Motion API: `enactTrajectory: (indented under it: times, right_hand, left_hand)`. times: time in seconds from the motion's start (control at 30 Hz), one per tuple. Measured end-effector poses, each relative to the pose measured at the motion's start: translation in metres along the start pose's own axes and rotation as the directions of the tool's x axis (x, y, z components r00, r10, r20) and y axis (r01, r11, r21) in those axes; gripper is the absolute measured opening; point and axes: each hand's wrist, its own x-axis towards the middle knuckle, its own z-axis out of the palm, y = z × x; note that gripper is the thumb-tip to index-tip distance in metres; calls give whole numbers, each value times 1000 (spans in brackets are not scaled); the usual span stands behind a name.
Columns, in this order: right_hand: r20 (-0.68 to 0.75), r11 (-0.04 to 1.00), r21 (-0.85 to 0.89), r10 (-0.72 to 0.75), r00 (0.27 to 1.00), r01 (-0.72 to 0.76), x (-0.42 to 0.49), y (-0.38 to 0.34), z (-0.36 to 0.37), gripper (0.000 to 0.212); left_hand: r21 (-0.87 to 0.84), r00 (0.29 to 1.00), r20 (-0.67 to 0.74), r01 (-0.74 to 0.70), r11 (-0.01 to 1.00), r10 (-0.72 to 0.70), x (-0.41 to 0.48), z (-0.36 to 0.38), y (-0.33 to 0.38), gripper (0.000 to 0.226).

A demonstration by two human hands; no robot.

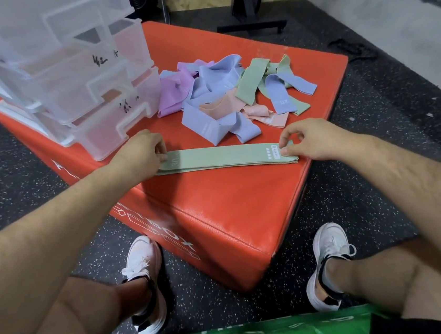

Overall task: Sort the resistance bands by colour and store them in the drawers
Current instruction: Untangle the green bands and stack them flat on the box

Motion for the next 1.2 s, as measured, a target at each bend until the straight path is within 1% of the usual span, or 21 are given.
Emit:
enactTrajectory:
  times: [0.07,0.13,0.2,0.27,0.33,0.47,0.57,0.6,0.63,0.67,0.73,0.8,0.9,0.97,1.07,1.17,1.2]
  right_hand:
    - [15,1000,-27,-3,1000,3,-2,-6,-3,9]
    - [10,999,-29,-15,1000,15,-1,-12,-9,8]
    - [-42,999,25,-42,998,43,2,-22,-16,7]
    - [-89,994,76,-68,994,75,10,-29,-20,9]
    - [-100,993,88,-74,992,83,20,-35,-21,12]
    - [-132,994,57,-84,988,92,53,-41,-19,22]
    - [-146,998,17,-62,987,66,86,-41,-12,27]
    - [-146,999,-7,-50,988,50,95,-41,-8,27]
    - [-128,999,-41,-35,991,30,103,-42,-4,30]
    - [-102,997,-72,-17,995,9,110,-42,1,37]
    - [-55,993,-118,21,998,-27,120,-42,7,48]
    - [-19,991,-116,57,998,-58,124,-38,11,45]
    - [14,995,-70,72,997,-71,125,-32,12,43]
    - [7,997,-42,68,998,-68,125,-32,10,42]
    - [11,996,-54,69,998,-68,123,-38,12,47]
    - [-3,994,-66,82,997,-82,121,-41,20,39]
    - [-19,995,-53,84,996,-85,120,-43,21,37]
  left_hand:
    - [30,999,-27,-28,999,28,1,-5,5,4]
    - [31,990,-110,-89,996,91,4,-12,16,3]
    - [10,965,-203,-169,986,167,8,-19,33,4]
    - [-5,937,-252,-251,968,242,17,-20,48,5]
    - [-37,931,-234,-296,955,279,29,-17,64,10]
    - [-77,936,-175,-321,944,304,64,-11,101,28]
    - [-2,949,-83,-304,953,303,95,0,122,47]
    - [12,957,-50,-286,958,287,105,6,126,45]
    - [24,965,-26,-260,965,261,111,11,131,38]
    - [43,968,-15,-251,967,252,116,15,135,30]
    - [77,969,5,-247,966,247,123,23,143,23]
    - [76,968,13,-249,965,249,127,26,146,20]
    - [43,974,27,-226,973,225,130,24,147,14]
    - [32,977,28,-211,977,210,130,22,147,18]
    - [26,983,28,-184,983,183,122,18,148,43]
    - [37,985,32,-172,984,171,113,18,142,40]
    - [41,984,39,-174,984,173,112,20,139,46]
